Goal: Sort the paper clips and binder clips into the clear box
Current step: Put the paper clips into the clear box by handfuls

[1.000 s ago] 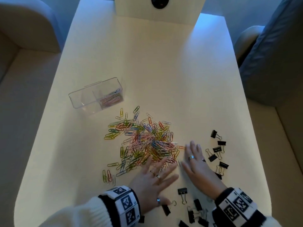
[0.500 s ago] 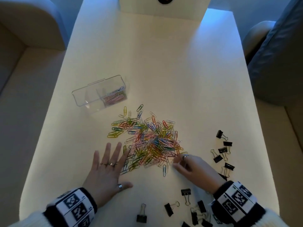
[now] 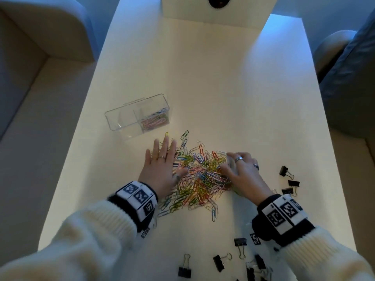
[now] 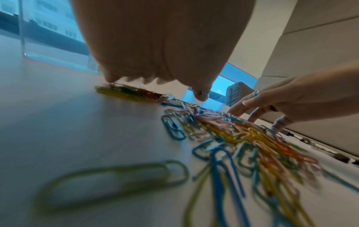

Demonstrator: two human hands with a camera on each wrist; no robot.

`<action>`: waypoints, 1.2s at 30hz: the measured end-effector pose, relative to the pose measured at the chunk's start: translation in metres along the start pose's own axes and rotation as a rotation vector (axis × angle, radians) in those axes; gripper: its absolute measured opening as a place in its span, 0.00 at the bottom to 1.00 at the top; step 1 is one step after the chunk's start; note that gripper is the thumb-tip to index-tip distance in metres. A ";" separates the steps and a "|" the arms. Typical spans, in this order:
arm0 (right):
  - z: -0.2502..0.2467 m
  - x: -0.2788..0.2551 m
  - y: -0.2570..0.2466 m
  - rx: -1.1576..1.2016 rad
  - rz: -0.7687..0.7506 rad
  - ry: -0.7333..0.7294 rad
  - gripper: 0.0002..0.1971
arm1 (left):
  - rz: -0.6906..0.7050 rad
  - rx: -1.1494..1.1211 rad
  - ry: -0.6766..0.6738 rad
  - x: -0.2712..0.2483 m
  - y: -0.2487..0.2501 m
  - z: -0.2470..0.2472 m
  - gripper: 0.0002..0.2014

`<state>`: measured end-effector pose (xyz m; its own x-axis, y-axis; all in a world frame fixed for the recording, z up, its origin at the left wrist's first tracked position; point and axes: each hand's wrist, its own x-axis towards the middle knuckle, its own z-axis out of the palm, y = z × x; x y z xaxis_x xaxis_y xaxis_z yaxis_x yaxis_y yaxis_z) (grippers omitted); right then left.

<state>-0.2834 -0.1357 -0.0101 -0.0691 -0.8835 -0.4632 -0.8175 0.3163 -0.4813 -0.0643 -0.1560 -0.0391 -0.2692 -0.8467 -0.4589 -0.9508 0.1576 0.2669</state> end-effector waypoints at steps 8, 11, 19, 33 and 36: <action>0.015 -0.002 -0.008 0.039 -0.090 -0.028 0.38 | 0.095 -0.193 0.044 0.003 0.008 -0.011 0.35; 0.016 0.000 -0.007 -0.072 -0.092 -0.096 0.46 | 0.078 -0.159 0.049 0.017 0.004 -0.016 0.34; 0.028 0.000 -0.006 -0.011 -0.170 -0.047 0.29 | 0.305 -0.223 0.005 0.006 0.005 -0.030 0.28; 0.012 0.005 -0.011 0.087 -0.134 -0.019 0.10 | 0.042 -0.087 0.492 0.028 -0.052 -0.118 0.32; 0.006 0.004 -0.011 0.134 -0.142 0.020 0.09 | -0.108 -0.076 0.246 0.033 -0.060 -0.116 0.45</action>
<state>-0.2712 -0.1401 -0.0115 0.0295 -0.9287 -0.3696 -0.7366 0.2297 -0.6361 0.0018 -0.2526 0.0274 -0.1130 -0.9560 -0.2709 -0.9552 0.0294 0.2945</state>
